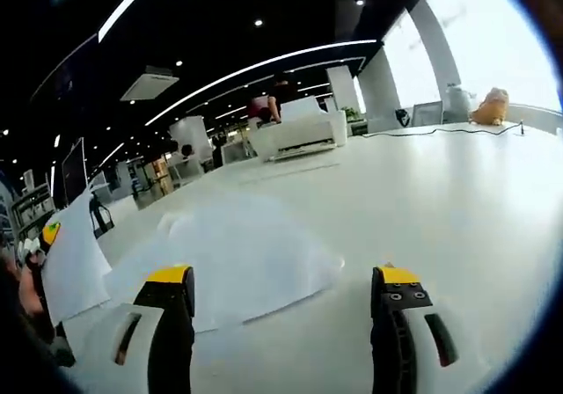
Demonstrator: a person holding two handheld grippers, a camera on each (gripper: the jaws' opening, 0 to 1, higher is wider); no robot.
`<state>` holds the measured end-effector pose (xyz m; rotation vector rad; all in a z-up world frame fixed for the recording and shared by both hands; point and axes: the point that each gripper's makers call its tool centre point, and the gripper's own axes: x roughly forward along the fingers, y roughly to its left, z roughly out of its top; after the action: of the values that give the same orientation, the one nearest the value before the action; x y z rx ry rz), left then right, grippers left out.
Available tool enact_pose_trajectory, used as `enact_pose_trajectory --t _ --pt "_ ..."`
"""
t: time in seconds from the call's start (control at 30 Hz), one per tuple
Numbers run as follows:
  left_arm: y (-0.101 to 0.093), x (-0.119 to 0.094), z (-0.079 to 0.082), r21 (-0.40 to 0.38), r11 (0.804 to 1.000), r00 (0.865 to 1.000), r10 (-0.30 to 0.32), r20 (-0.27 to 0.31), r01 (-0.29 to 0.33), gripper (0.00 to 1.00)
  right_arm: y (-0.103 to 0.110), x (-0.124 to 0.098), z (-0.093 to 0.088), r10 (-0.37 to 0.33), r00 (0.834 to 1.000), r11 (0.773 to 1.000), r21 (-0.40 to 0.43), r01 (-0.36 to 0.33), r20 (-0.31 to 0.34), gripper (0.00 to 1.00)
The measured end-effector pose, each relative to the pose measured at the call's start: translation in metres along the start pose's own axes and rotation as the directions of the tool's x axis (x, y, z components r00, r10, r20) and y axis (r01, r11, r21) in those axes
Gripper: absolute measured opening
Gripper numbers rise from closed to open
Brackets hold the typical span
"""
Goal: Organize the stack of printing papers by aligning and flattening the scattered papers on the table
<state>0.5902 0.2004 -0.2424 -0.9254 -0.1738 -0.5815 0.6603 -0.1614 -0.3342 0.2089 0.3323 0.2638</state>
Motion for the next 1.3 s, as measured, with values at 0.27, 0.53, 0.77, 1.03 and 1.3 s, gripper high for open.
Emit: enact_pose_trajectory --t 0.27,0.53,0.77,1.03,1.3 --pt "0.002 0.000 0.001 -0.011 1.000 1.000 0.006 0.003 -0.006 0.06 -0.002 0.007 -0.001 -0.012 1.000 0.999 -0.032 0.012 -0.014 0.77" --pt "0.001 0.000 0.001 -0.011 1.000 1.000 0.003 0.003 -0.003 0.06 -0.002 0.011 -0.003 -0.023 0.999 0.998 -0.060 0.021 -0.027 0.77" --pt "0.000 -0.001 0.000 -0.013 1.000 1.000 -0.004 0.000 0.004 0.06 -0.003 0.017 -0.004 -0.036 0.999 0.995 -0.098 0.032 -0.040 0.76" --pt "-0.001 0.000 -0.002 -0.004 1.000 1.000 -0.007 -0.008 0.007 0.07 -0.007 0.025 -0.008 -0.062 0.996 0.984 -0.169 0.050 -0.067 0.74" --pt "0.000 0.001 -0.002 -0.008 1.000 1.000 -0.006 -0.007 0.005 0.07 -0.005 0.029 -0.013 -0.081 0.993 0.972 -0.227 0.061 -0.082 0.69"
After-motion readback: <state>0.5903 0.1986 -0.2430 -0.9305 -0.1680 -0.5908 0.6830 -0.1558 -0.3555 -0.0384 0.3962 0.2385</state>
